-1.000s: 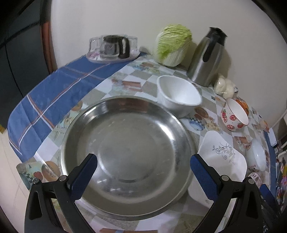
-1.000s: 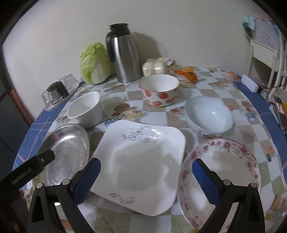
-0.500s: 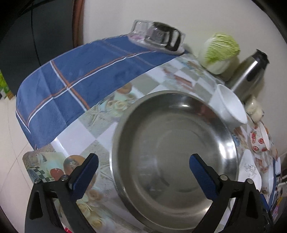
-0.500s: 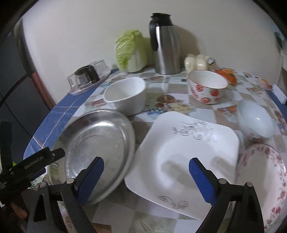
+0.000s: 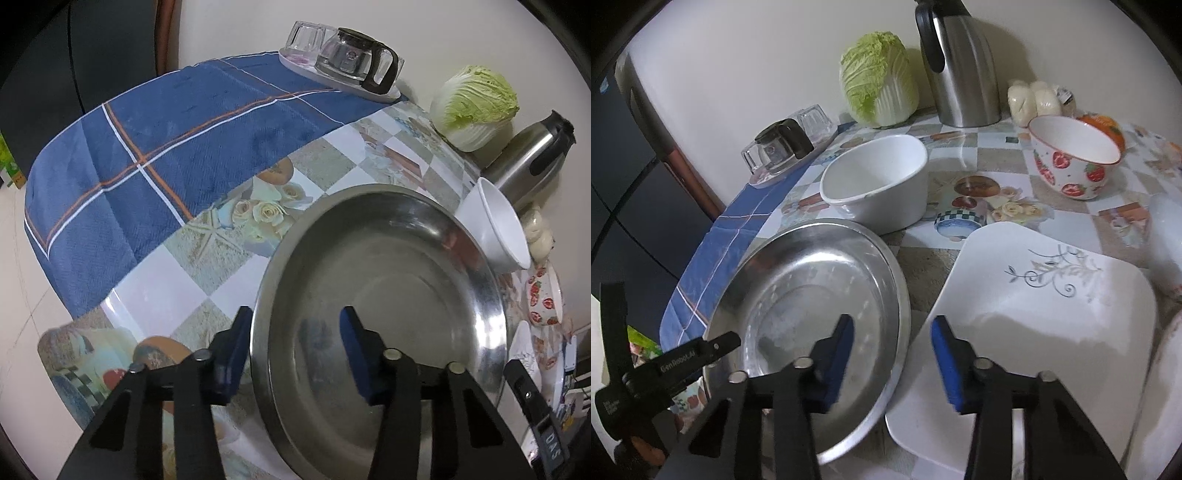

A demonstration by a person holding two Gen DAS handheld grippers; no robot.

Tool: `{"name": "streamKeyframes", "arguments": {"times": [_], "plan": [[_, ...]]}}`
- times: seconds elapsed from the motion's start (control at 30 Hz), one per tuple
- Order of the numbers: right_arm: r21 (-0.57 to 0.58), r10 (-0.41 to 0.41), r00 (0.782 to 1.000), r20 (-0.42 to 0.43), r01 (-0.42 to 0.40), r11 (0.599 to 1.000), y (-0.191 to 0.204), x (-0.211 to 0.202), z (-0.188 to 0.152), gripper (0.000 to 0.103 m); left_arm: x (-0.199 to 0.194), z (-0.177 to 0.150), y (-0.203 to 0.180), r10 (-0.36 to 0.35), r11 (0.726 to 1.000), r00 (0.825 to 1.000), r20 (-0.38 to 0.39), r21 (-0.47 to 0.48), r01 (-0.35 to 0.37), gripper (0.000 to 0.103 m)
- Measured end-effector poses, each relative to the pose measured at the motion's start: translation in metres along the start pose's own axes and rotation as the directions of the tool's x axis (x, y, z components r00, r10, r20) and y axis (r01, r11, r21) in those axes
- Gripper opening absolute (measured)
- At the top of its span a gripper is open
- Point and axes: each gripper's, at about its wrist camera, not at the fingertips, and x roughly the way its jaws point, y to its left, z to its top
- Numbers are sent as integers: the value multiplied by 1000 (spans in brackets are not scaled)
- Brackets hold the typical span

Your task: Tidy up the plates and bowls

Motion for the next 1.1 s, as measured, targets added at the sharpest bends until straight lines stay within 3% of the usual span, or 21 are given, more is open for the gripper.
{"name": "streamKeyframes", "arguments": {"times": [0.2, 0.37, 0.5, 0.7, 0.87, 1.1], "plan": [[24, 20, 1000, -10, -20, 1000, -5, 8, 9, 35, 4, 6, -2, 31, 999, 999, -11, 19, -30, 36], [24, 44, 999, -27, -44, 999, -3, 8, 9, 32, 5, 7, 3, 103, 994, 995, 5, 20, -103, 37], [4, 66, 996, -55, -66, 998, 4, 11, 5, 31, 3, 7, 11, 122, 993, 992, 12, -6, -122, 37], [14, 121, 988, -96, -120, 993, 8, 17, -1, 31, 1, 8, 21, 111, 993, 994, 17, -29, -110, 36], [-20, 106, 989, -105, -109, 994, 15, 18, -3, 29, 1, 8, 19, 132, 991, 991, 26, -3, -132, 26], [-45, 103, 991, -88, -107, 993, 18, 3, 1, 27, -11, 7, 23, 88, 996, 995, 47, -17, -87, 22]]}}
